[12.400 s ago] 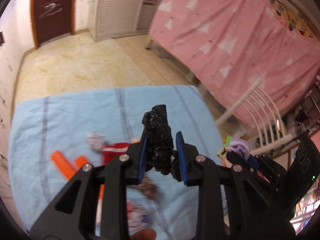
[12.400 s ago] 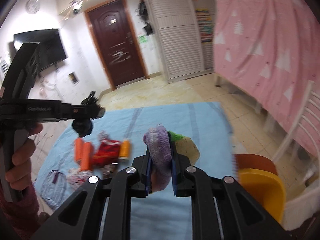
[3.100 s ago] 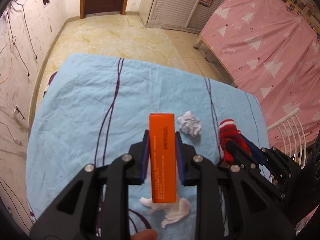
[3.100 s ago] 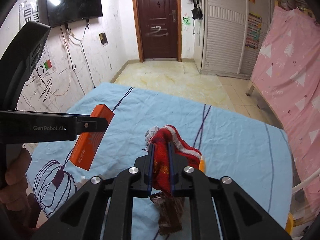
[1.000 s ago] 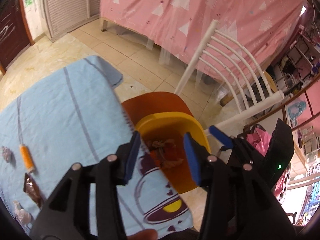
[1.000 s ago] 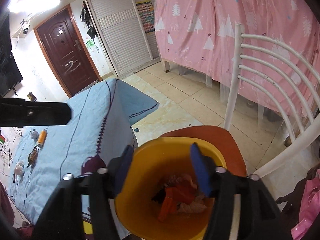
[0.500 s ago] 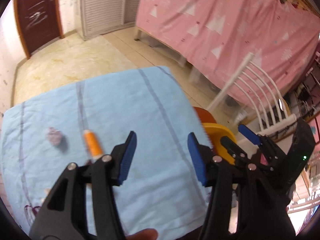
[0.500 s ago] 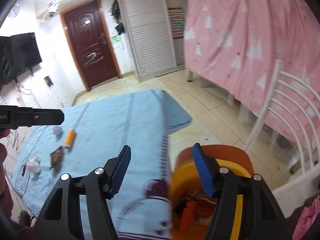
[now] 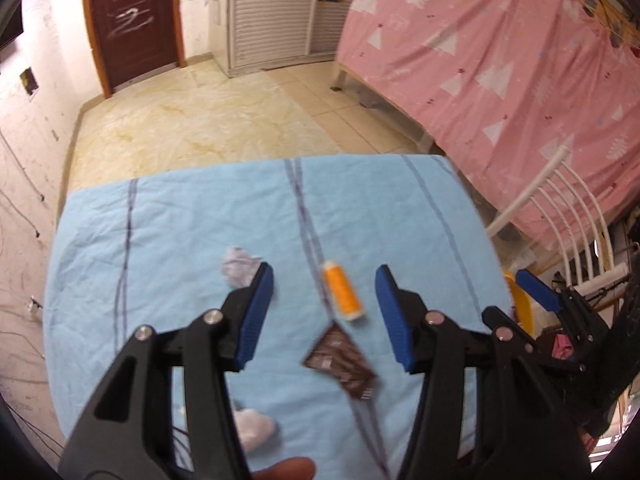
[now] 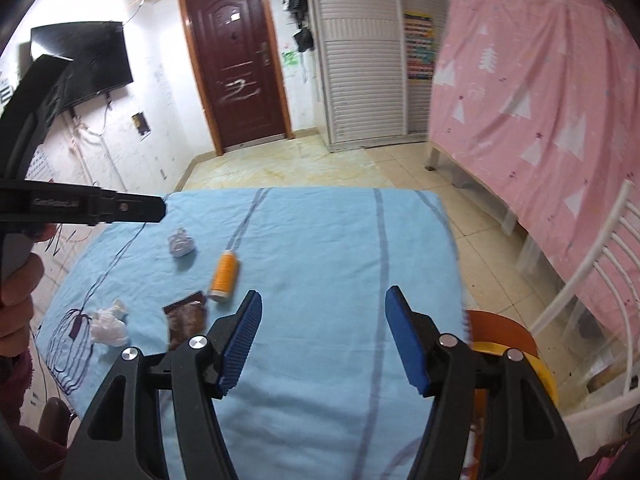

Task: Collect trash
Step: 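Move both open tools back over the remaining items on the bed, then grasp the crumpled white paper with the left tool while the right tool grasps the orange thread spool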

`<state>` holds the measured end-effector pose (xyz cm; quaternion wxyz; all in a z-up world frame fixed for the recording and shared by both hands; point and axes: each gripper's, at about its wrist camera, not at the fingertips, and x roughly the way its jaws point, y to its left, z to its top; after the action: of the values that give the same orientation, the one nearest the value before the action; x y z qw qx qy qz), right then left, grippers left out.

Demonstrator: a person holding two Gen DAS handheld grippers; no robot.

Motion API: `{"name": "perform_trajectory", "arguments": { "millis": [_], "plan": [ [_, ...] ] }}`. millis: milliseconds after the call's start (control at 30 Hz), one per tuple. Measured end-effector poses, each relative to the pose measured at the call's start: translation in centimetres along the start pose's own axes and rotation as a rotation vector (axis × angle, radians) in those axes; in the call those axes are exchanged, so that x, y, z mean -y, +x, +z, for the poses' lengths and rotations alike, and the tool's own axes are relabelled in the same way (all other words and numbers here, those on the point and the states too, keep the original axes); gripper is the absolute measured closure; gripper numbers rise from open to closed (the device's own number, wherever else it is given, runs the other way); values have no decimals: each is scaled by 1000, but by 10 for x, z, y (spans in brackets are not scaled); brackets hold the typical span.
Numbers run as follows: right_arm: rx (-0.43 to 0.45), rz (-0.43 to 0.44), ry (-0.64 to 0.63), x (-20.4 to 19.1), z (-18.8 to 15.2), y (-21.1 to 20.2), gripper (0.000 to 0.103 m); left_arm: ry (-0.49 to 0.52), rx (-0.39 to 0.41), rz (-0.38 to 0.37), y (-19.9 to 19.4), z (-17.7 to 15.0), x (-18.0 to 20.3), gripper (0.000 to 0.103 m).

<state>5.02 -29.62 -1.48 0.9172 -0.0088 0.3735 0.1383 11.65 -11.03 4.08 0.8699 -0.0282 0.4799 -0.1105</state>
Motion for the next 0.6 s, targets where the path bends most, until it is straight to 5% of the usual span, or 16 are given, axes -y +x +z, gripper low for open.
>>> {"name": "perform_trajectory", "arguments": {
  "millis": [600],
  "plan": [
    [-122, 48, -115, -88, 27, 81, 45, -61, -116, 28, 72, 8, -54, 53]
  ]
}}
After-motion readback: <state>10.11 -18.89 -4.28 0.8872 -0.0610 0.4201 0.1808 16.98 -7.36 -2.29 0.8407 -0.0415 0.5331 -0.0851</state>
